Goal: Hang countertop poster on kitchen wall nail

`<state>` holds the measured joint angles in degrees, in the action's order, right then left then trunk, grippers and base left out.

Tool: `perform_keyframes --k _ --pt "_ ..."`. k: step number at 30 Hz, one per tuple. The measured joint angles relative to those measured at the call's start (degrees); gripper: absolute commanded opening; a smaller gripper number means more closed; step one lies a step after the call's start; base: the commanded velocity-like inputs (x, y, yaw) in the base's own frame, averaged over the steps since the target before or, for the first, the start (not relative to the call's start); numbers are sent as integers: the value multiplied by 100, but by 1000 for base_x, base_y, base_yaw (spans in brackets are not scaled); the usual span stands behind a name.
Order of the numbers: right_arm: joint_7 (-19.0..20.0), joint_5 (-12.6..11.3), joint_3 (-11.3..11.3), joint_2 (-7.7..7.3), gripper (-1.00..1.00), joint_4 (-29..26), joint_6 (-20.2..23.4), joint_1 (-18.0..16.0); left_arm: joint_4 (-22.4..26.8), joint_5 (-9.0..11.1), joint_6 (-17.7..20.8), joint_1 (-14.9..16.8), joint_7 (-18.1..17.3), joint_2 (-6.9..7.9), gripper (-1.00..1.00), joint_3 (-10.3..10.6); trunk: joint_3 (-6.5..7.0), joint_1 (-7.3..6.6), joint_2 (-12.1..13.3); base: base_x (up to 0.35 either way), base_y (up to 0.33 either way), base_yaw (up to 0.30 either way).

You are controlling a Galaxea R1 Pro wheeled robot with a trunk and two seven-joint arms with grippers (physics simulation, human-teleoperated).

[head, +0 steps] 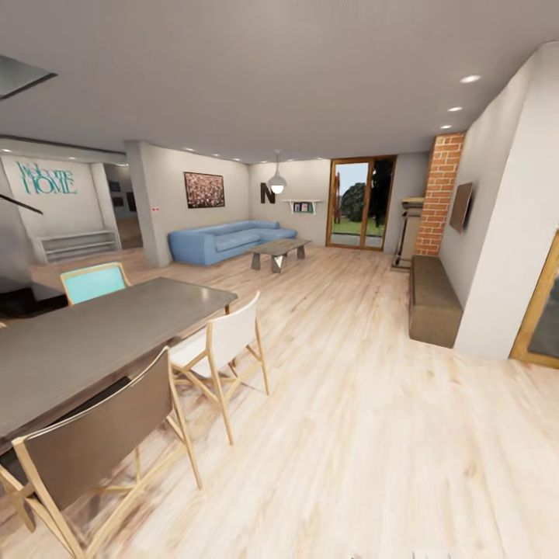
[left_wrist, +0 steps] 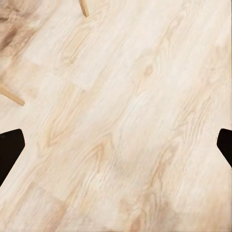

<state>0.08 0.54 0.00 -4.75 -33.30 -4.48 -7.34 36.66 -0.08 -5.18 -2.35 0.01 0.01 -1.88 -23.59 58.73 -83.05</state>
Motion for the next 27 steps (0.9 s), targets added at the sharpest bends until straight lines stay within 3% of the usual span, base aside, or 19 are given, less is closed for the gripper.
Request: perform_keyframes --k 27 --pt "-1 -2 0 0 100 19 0 0 0 0 0 0 0 0 100 0 68 0 0 0 0 -300"
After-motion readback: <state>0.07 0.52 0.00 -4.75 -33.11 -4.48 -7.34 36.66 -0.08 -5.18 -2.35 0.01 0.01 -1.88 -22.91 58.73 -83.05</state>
